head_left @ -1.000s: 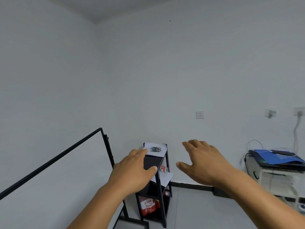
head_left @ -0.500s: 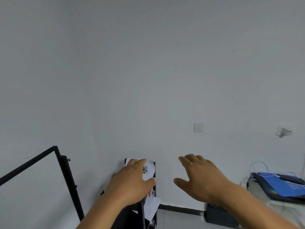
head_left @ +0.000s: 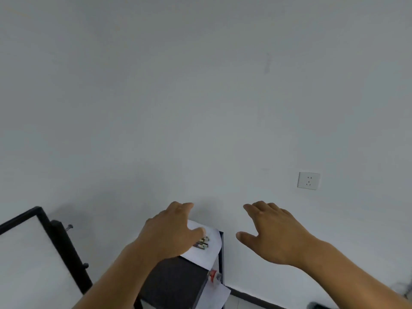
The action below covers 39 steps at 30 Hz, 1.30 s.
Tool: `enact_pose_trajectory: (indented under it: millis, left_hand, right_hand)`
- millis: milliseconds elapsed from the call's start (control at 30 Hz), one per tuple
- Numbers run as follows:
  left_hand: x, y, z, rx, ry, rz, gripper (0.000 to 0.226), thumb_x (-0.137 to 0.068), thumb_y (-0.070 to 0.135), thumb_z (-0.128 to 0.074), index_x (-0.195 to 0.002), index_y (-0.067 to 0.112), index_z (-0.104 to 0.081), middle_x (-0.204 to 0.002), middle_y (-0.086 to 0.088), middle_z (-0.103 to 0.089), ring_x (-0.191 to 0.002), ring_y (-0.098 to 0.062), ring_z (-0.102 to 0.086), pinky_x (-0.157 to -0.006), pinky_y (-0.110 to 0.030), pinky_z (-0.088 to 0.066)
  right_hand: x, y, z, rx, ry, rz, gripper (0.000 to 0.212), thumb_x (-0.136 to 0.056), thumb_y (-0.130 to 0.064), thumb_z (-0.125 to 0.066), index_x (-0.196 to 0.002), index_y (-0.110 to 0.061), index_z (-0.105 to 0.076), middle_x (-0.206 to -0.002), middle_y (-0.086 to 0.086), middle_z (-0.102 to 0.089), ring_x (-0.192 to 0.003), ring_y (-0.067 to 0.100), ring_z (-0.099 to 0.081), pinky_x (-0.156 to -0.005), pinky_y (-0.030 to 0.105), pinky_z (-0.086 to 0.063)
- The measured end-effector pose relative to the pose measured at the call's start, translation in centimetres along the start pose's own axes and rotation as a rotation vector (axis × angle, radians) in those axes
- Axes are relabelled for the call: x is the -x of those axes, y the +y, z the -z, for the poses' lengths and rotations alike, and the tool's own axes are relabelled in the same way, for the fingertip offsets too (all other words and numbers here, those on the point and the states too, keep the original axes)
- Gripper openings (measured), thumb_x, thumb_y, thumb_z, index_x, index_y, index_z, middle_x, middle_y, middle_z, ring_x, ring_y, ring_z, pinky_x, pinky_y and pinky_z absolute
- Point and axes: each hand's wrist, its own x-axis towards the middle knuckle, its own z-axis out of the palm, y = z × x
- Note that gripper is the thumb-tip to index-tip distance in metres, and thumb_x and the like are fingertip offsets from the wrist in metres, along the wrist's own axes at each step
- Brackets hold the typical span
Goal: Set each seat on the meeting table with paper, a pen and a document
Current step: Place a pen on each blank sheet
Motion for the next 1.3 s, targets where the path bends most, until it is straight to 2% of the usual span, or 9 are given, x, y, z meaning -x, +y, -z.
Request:
enact_pose_trajectory:
  millis: [267,533,667,1000,1167,1300]
  left_hand:
    - [-8.6,2.9,-2.9,0.011,-0.019,0.212,0.086,-0.101,0.070,-0.053,-0.171,0.033,-0.021,-0.174,0.006,-0.028,-0.154,-0.021,-0.042,-0.124,-0.048,-0.039]
    - [-13.9,0.3,-6.0,0.049,-0.063,0.403,0.084,-0.101,0.071,-0.052,-0.170,0.036,-0.021,-0.170,0.005,-0.032,-0.150,-0.022,-0.045,-0.122,-0.046,-0.040]
    - [-17.6,-2.2,-8.3,0.066,-0.084,0.454,0.081,-0.101,0.069,-0.053,-0.168,0.034,-0.026,-0.166,0.003,-0.038,-0.146,-0.023,-0.049,-0.120,-0.048,-0.043]
    - [-26.6,-7.8,-14.3,0.137,-0.168,0.564,0.074,-0.100,0.063,-0.055,-0.163,0.032,-0.034,-0.156,0.005,-0.046,-0.135,-0.022,-0.057,-0.113,-0.051,-0.049]
    - [-27.9,-10.6,-18.5,0.140,-0.239,0.671,0.074,-0.097,0.062,-0.057,-0.160,0.028,-0.038,-0.160,0.001,-0.045,-0.140,-0.025,-0.054,-0.115,-0.055,-0.047]
    - [-28.9,-11.7,-23.0,0.141,-0.256,0.754,0.075,-0.096,0.061,-0.060,-0.159,0.026,-0.040,-0.155,-0.001,-0.048,-0.135,-0.027,-0.057,-0.112,-0.056,-0.048]
  right_hand:
    - [-12.6,6.6,-1.7,-0.019,-0.114,0.213,0.074,-0.101,-0.070,-0.043,-0.158,-0.023,-0.036,-0.152,-0.001,-0.049,-0.139,0.023,-0.045,-0.114,0.039,-0.040]
    - [-22.4,6.5,-5.7,-0.040,-0.249,0.383,0.074,-0.102,-0.068,-0.044,-0.158,-0.021,-0.035,-0.153,0.001,-0.049,-0.139,0.024,-0.047,-0.114,0.041,-0.043]
    - [-27.6,5.3,-8.4,-0.025,-0.297,0.431,0.070,-0.103,-0.067,-0.045,-0.153,-0.019,-0.040,-0.151,0.003,-0.051,-0.137,0.024,-0.048,-0.114,0.042,-0.043]
    - [-37.6,4.4,-16.7,-0.029,-0.412,0.464,0.061,-0.103,-0.061,-0.048,-0.147,-0.019,-0.045,-0.142,0.004,-0.053,-0.129,0.024,-0.050,-0.109,0.042,-0.047]
    - [-40.5,2.6,-23.3,-0.085,-0.537,0.474,0.048,-0.102,-0.052,-0.051,-0.135,-0.018,-0.049,-0.127,0.004,-0.053,-0.116,0.023,-0.049,-0.101,0.041,-0.050]
    - [-42.4,2.0,-29.3,-0.106,-0.620,0.425,0.037,-0.099,-0.045,-0.054,-0.122,-0.016,-0.054,-0.118,0.005,-0.052,-0.109,0.024,-0.051,-0.097,0.042,-0.052]
